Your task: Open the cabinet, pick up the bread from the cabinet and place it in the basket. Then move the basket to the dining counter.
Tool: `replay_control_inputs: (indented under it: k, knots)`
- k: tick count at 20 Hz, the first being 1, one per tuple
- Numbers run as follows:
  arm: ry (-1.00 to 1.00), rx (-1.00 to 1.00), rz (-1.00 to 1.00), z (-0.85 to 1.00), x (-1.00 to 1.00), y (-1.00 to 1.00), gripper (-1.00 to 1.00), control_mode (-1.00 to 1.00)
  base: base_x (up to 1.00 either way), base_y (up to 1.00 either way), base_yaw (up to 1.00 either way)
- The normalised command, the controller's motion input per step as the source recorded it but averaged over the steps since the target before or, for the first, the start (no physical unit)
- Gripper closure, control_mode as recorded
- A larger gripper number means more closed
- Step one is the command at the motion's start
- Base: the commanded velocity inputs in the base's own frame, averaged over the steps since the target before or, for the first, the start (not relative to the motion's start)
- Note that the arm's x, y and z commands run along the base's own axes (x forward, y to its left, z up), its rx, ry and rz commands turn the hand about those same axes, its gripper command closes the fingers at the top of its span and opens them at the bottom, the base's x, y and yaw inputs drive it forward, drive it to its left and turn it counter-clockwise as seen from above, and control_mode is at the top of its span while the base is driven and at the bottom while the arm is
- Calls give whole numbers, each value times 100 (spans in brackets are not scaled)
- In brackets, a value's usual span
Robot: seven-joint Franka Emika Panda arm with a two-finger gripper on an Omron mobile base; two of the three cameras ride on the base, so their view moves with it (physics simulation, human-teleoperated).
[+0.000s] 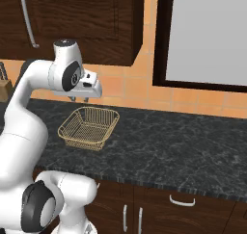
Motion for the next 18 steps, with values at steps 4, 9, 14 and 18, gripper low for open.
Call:
replay_control_inputs:
  k: [4, 9, 14, 18]
  knots:
    - [-2, 0, 0, 2, -21, -2, -100, -100, 0, 0, 0]
    - [-39, 1, -10, 56, -16, 51, -100, -100, 0, 0, 0]
    - [-45, -8, -20, 100, -8, 91, -100, -100, 0, 0, 0]
    - [-36, -18, -19, 100, 1, 100, -100, -100, 0, 0, 0]
